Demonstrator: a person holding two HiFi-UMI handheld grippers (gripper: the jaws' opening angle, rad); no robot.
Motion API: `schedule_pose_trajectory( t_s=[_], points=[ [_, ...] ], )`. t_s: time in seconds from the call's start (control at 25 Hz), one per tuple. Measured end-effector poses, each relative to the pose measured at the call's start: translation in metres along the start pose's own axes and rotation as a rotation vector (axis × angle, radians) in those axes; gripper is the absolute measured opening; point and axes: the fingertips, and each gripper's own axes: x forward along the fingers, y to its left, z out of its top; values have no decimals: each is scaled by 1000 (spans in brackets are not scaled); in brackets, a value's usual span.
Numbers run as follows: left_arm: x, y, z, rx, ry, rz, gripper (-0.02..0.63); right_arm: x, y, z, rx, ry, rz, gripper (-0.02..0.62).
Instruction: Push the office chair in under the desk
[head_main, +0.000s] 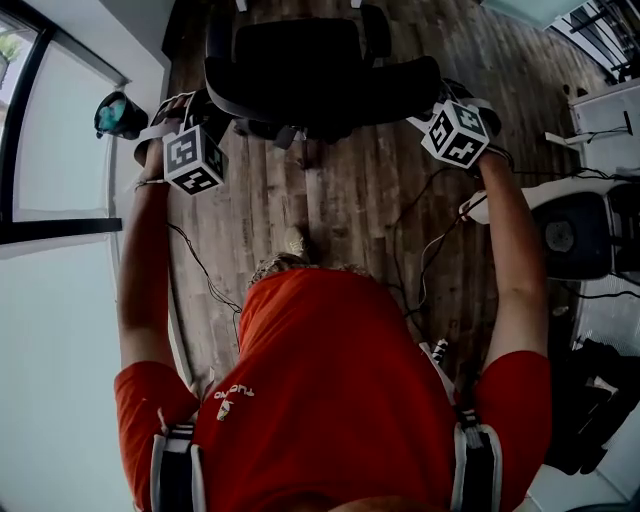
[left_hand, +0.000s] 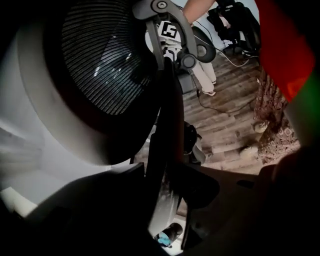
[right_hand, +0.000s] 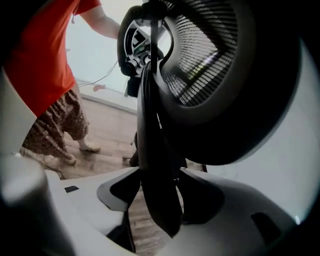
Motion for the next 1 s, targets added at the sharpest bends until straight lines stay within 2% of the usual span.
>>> schedule_pose_trajectory(
  t_s=[0.04,0.12,0.24,0.32,0.56,1.0],
  points=[
    [3,-1,0,23,1,-11,182,3,1,0,-21,15,14,253],
    [7,-4,-1,63,3,-32,147,8,1,-1,-73,41,21,178],
    [12,-6,1,111,-9,-48,105,11,-3,-1,-156,70,-3,119],
    [15,-5,0,134,-26,-50,83,10,-9,6,-179,66,-32,112],
    [23,6,4,160,-98,-35,83,18,-23,5,-200,78,-83,98],
    [76,53,-5,181,-106,-42,78,53,-74,-7,-182,135,-106,92]
  ],
)
